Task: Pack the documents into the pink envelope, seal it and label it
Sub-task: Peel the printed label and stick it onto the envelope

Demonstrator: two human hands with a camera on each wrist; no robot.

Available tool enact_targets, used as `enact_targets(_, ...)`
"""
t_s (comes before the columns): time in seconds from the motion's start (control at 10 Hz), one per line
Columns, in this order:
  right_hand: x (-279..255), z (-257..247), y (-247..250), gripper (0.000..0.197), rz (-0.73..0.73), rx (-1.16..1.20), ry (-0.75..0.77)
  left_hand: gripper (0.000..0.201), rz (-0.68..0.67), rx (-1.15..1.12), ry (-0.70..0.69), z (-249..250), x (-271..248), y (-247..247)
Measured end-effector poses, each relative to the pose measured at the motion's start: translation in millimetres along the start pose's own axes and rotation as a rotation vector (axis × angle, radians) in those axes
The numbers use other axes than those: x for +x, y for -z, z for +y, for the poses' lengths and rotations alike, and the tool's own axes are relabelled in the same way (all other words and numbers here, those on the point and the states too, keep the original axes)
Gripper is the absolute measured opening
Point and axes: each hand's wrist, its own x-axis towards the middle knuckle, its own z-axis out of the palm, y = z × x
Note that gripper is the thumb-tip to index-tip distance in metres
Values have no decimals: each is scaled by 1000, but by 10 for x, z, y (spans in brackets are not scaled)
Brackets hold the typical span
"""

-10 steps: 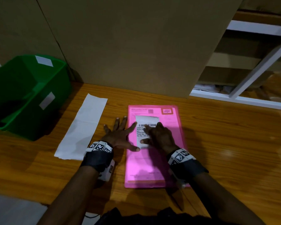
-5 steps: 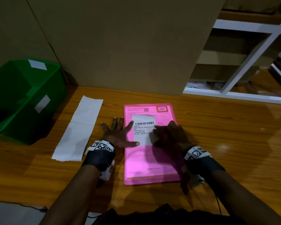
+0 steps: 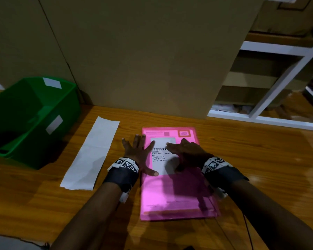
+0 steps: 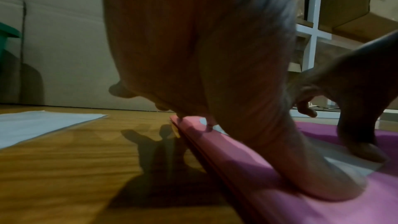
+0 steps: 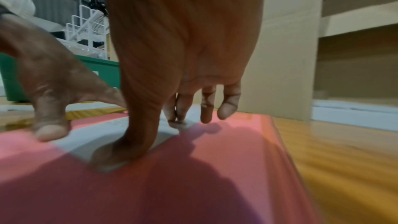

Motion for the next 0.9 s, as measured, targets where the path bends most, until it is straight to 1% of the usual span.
enact_targets(0.1,108,-13,37,115,-128,-247,63,159,173,-55,-94,-110,330,-218)
enact_targets(0.2,183,-40,85,132,-142,-359,95,154,246,-7,-72,-165,366,-191)
enact_targets(0.3,165,11,59,137,-95,-361,68,162,105,4,-62,-85,245,-125)
enact_targets(0.4,133,37,38,137,-54,-382,51,168,51,-52,-67,-63,180,-40)
enact_targets(0.5,173,12,5,130,-40,-409,60,169,23,-77,-73,-68,187,-20)
enact_targets(0.6,218,-70,-41,103,-14,-408,51,168,11,-82,-92,-82,202,-36)
enact_targets(0.7,248,-146,-87,84,4,-365,74,169,9,-94,-129,-137,212,-44)
enact_targets(0.8,292,-213,-105,77,1,-321,114,173,-1,-86,-160,-215,174,5)
enact_targets(0.9,364,-280,-119,74,-7,-309,141,176,-18,-78,-167,-234,150,49)
